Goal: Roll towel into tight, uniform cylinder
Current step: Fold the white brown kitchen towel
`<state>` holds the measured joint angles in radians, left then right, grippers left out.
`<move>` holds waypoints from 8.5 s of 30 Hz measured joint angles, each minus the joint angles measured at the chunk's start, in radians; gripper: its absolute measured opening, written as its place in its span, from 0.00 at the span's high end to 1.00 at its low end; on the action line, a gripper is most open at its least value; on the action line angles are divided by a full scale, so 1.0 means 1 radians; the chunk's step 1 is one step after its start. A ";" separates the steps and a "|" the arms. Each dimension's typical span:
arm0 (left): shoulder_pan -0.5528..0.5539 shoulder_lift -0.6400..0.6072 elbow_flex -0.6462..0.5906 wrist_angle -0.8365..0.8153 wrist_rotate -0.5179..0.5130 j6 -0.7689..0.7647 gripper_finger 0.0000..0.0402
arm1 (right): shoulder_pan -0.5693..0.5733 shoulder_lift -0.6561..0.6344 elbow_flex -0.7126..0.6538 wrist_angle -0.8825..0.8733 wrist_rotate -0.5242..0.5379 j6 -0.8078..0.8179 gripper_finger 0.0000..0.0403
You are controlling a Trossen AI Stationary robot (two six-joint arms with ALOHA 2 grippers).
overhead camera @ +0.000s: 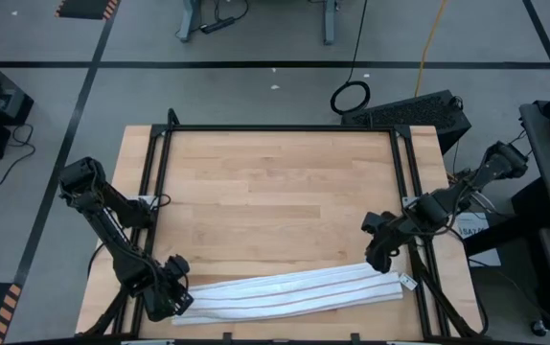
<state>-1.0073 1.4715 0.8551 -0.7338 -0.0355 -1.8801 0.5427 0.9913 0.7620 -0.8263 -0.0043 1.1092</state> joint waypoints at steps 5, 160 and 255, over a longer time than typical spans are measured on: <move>0.025 -0.009 0.000 -0.041 0.107 -0.022 0.56 | -0.032 0.000 -0.001 0.043 -0.024 -0.044 0.84; 0.147 -0.004 -0.099 0.039 0.235 -0.205 0.95 | -0.302 0.011 -0.001 0.233 -0.230 -0.339 0.85; 0.431 0.016 -0.069 0.557 -0.099 0.743 0.51 | -0.244 1.066 0.405 0.863 -0.360 -0.678 0.83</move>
<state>-0.5762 1.4872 0.7864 -0.1764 -0.1348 -1.1370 0.2991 2.0570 1.1671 0.0364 -0.3646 0.4308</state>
